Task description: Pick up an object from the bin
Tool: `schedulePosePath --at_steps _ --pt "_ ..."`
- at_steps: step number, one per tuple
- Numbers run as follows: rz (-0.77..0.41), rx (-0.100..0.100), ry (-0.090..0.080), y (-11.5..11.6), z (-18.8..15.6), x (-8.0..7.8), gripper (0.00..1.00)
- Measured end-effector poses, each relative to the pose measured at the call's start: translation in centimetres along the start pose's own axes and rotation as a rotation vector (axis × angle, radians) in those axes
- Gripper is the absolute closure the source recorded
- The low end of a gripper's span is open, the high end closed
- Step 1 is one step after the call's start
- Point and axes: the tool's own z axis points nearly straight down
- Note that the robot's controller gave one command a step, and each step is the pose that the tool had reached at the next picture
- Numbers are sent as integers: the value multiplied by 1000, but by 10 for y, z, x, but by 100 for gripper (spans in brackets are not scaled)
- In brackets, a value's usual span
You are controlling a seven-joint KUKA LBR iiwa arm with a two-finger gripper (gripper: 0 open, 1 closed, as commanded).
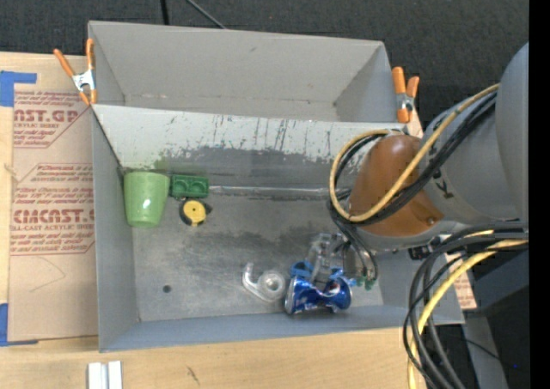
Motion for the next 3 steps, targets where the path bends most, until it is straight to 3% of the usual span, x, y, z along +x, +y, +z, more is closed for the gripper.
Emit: schedulePosePath --at_steps 3 --pt "0 0 0 0 0 0 100"
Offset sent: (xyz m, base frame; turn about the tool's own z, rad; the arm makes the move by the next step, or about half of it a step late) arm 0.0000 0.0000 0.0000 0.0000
